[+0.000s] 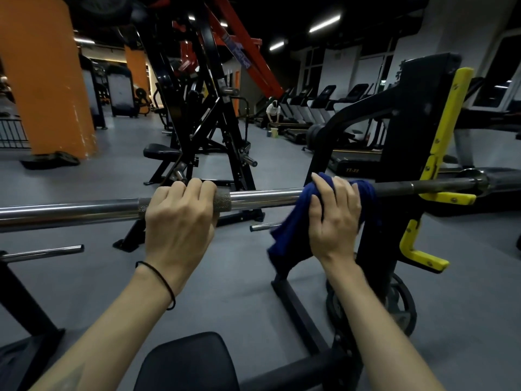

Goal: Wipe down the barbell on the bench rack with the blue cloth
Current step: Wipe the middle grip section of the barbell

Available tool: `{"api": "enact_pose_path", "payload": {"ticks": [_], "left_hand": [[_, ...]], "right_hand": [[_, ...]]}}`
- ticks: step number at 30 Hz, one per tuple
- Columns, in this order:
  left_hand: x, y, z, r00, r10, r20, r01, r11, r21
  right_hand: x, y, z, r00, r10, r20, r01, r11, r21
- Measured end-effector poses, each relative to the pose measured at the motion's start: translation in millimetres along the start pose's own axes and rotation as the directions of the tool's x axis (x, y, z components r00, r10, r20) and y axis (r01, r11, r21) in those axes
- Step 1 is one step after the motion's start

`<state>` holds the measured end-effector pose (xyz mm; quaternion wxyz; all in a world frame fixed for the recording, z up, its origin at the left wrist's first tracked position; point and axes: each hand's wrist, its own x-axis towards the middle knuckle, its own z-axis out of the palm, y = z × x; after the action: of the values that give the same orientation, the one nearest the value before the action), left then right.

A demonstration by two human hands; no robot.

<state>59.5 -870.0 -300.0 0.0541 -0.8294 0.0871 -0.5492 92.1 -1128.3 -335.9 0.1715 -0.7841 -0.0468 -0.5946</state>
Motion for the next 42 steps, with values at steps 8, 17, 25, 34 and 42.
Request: {"api": "enact_pose_path", "payload": {"ticks": [8,17,25,34,42], "left_hand": [[26.5,-11.9,-20.4,0.944,0.156,0.290,-0.139,0.987,-0.080],[23.6,-2.0,-15.5,0.954,0.191,0.232,-0.153,0.973,-0.171],[11.5,45.6,10.1,0.957,0.288,0.019,-0.281,0.945,-0.168],[15.7,66.1,12.3,0.985,0.172,0.006,-0.168,0.967,-0.193],[8.3,56.3,30.6,0.944,0.256,-0.208,-0.288,0.947,-0.143]], "right_hand": [[-10.6,-65.9,5.0,0.960,-0.255,0.113,0.243,0.964,0.111],[-0.8,-47.5,11.2,0.972,0.232,-0.032,-0.229,0.970,0.086],[-2.4,-10.7,-2.3,0.964,-0.249,0.090,0.252,0.968,-0.017],[-12.9,-56.5,12.8,0.998,-0.056,0.009,0.054,0.988,0.142],[-4.2,-8.3,5.7,0.990,0.138,-0.041,-0.132,0.984,0.119]]}}
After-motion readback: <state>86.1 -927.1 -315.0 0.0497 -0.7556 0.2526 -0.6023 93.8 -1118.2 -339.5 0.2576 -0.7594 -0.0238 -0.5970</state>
